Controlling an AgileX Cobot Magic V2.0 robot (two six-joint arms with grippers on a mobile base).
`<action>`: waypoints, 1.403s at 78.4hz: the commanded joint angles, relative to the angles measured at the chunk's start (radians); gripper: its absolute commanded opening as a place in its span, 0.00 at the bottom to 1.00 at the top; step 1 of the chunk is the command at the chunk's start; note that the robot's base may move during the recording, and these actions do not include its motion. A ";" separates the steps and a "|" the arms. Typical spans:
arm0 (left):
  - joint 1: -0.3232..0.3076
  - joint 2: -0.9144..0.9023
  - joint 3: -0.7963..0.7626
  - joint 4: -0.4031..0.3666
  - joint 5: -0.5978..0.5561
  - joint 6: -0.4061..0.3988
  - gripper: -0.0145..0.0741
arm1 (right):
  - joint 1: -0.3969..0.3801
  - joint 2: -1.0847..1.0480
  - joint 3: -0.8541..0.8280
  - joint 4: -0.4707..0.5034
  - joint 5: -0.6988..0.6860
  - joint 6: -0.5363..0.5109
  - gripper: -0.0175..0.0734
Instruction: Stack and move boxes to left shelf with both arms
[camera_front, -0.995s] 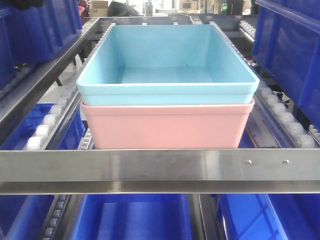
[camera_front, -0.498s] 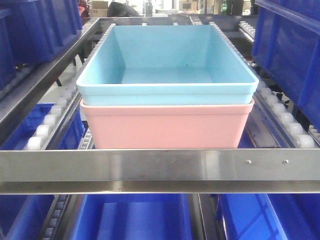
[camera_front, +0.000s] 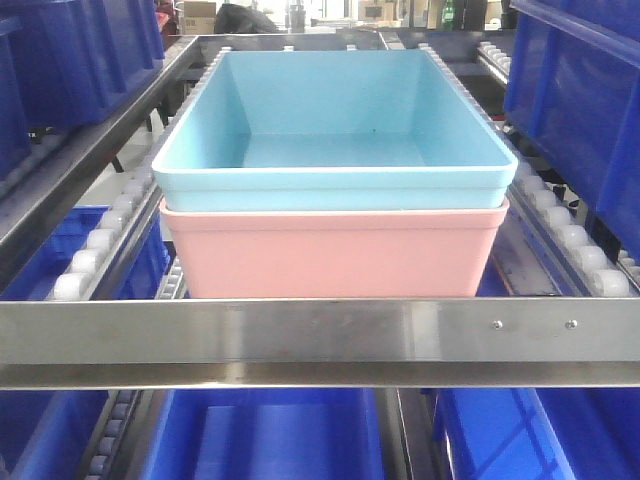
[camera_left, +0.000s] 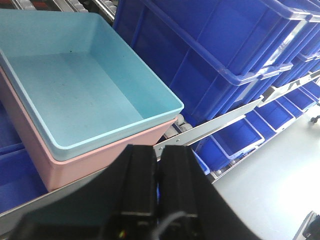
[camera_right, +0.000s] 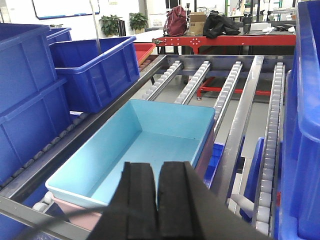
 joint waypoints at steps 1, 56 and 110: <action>-0.007 0.002 -0.026 0.003 -0.092 0.004 0.16 | 0.000 0.010 -0.025 -0.017 -0.079 -0.008 0.25; -0.007 0.002 -0.026 0.003 -0.092 0.004 0.16 | -0.510 -0.275 0.509 0.272 -0.439 -0.290 0.25; -0.007 0.004 -0.026 0.003 -0.094 0.004 0.16 | -0.510 -0.301 0.596 0.268 -0.489 -0.290 0.25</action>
